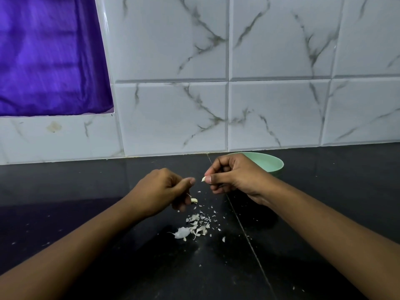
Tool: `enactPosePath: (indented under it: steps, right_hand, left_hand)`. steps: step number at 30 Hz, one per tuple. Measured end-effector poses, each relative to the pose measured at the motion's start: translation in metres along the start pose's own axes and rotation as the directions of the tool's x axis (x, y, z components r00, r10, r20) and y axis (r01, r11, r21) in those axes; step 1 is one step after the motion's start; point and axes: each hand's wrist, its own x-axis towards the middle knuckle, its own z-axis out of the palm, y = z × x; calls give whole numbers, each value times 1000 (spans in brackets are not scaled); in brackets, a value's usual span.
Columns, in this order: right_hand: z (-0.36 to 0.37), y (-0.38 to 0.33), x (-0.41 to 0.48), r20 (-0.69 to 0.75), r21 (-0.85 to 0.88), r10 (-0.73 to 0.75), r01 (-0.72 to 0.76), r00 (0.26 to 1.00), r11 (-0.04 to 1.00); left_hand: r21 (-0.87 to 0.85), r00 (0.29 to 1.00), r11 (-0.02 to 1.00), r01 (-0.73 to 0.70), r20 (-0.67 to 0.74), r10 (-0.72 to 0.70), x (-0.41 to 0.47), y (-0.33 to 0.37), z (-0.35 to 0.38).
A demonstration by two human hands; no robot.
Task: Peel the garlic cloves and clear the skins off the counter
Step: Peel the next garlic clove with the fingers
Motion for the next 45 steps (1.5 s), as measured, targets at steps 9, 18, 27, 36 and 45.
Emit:
enactPosePath:
  steps: [9,18,27,36,45]
  right_hand:
    - [1,1,-1,27,8,-20,20,999,1000]
    - [11,3,-1,-23,-132,-171,166,985,977]
    - [12,2,-2,-32,-280,-310,289,950,915]
    - [19,12,0,-52,-312,-393,359,918,880]
    - [21,13,1,-73,35,-239,242,968,970]
  left_hand:
    - [-92,977,989,-113,-194,93,-3,5,5]
    - [-180,964,979,-99,-261,49,-3,9,7]
    - [-306,978,951,-43,-209,-23,-3,8,6]
    - [-464,970,885,33,-199,-140,-3,12,11]
    - [-619,958,781,78,-171,-231,-2,13,12]
